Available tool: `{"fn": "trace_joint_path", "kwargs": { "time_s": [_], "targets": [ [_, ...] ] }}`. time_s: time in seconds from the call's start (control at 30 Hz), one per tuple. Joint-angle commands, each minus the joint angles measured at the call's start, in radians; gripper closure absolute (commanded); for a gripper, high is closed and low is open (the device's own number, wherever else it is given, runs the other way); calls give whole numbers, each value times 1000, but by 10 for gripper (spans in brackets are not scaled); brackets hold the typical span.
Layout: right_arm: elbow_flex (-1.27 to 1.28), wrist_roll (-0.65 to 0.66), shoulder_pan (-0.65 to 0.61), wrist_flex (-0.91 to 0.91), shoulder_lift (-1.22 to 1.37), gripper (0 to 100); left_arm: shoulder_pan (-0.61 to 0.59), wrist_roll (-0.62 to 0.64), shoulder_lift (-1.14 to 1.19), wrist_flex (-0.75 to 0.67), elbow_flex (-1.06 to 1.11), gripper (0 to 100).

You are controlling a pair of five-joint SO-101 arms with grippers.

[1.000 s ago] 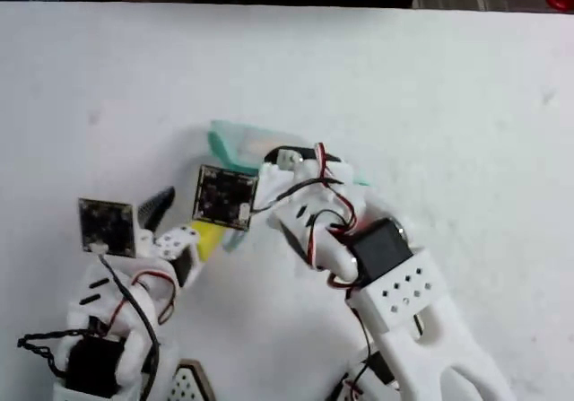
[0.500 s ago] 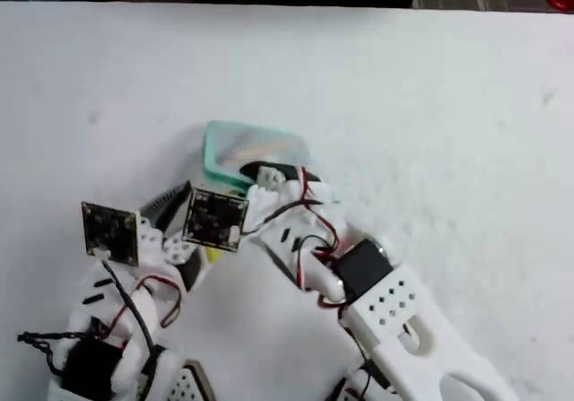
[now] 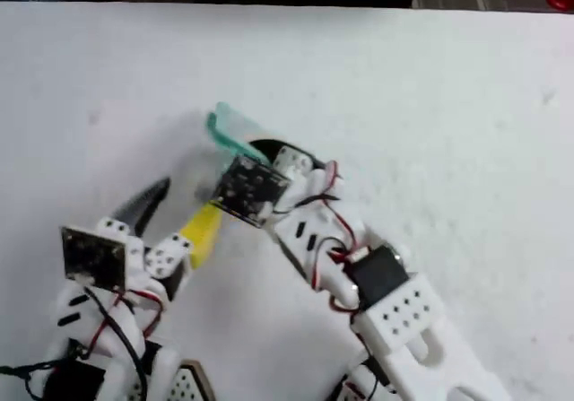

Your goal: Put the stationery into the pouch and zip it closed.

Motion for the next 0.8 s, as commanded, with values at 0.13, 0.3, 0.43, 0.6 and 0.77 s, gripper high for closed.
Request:
{"fn": "trace_joint_path", "kwargs": {
  "time_s": [0.13, 0.3, 0.43, 0.6, 0.77],
  "targets": [
    [-12, -6, 62, 51, -137, 981, -216, -117, 10, -3, -130, 740],
    [-14, -3, 58, 56, -162, 981, -246, -121, 15, -100, -135, 738],
    [-14, 0, 56, 58, -191, 981, -229, -193, 16, -121, -126, 736],
    [-26, 32, 12, 124, -236, 981, -143, -327, 16, -107, -84, 694],
    [-77, 144, -125, 263, -286, 981, -77, -333, 16, -132, -78, 685]
  ]
}}
